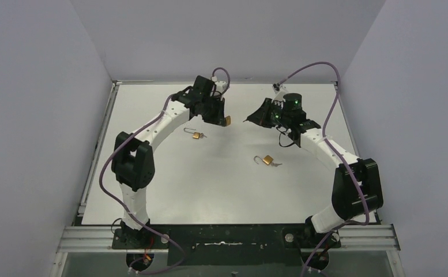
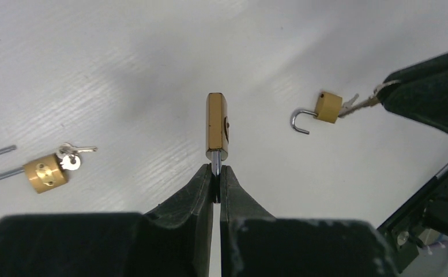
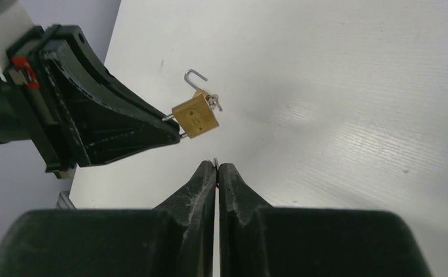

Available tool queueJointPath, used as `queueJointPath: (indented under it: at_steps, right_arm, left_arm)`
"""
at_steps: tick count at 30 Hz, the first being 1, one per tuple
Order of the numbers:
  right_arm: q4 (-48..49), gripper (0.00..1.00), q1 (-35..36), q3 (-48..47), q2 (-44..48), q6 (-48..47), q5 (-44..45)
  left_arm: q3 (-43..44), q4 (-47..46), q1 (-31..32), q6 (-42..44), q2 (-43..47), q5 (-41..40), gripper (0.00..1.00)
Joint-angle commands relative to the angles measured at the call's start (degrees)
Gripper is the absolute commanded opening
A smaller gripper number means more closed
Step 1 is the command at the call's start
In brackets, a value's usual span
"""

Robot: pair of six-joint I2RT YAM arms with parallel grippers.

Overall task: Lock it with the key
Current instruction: Place the lock at the center of the board.

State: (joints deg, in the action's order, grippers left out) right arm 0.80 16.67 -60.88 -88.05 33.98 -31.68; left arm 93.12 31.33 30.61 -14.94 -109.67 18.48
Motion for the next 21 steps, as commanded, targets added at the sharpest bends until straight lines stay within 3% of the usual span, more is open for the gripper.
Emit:
queueJointPath:
  at_steps: [1,10,21]
  right_arm:
    - [-0.22,0.00,0.97,-0.32,-0.68,-2.40,3.04]
    - [-10.27,0.00,4.92,-4.14,-2.67,-7.54,11.30]
    - [-8.42,0.00,7.87,-4.51,-6.37,-4.90,14.47]
  left_arm:
    - [17.71,24.51,0.60,3.59,-6.67,-8.52,0.00]
    - [43.90,48.69,4.04,4.98,-20.54,-24.32,0.00]
    - [50.21,53.65,4.28,2.81,-27.89,-21.17,0.00]
